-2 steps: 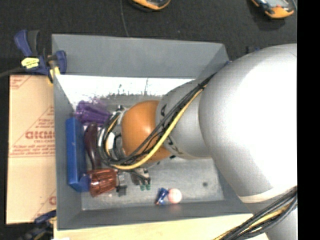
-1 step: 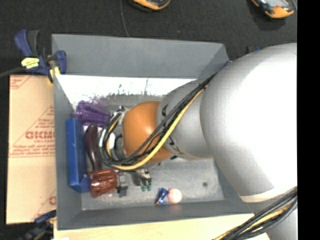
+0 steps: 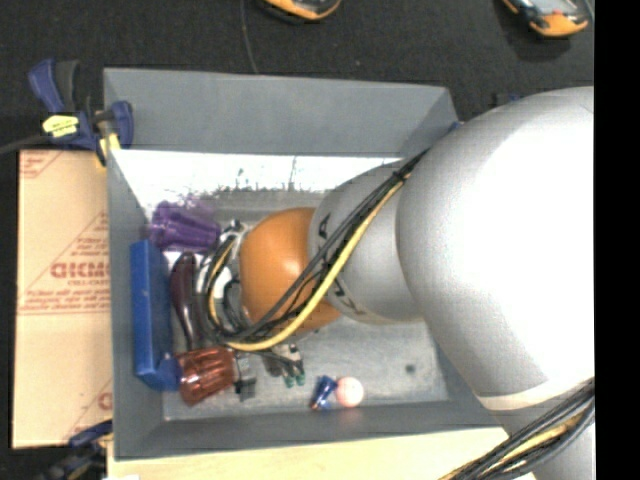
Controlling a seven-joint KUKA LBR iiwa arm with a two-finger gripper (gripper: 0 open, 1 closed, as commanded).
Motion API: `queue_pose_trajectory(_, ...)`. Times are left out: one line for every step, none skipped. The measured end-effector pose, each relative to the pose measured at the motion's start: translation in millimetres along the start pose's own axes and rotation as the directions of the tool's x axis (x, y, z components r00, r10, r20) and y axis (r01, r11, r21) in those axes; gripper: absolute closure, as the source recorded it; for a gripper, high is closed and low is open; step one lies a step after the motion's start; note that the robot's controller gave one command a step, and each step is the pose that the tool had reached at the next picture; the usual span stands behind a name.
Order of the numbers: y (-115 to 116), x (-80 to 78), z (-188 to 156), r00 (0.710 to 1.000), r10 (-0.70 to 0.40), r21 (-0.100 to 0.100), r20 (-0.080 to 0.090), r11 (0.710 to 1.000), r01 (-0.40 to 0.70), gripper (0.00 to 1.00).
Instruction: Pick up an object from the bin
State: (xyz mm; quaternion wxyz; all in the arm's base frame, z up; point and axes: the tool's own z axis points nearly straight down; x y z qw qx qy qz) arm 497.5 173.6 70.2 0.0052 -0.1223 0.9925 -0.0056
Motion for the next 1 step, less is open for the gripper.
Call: queue_pose_trajectory(14.5, -21.9, -134.7, 0.998, -0.059, -0.007, 0.004, 0.998, 0.059, 1.00)
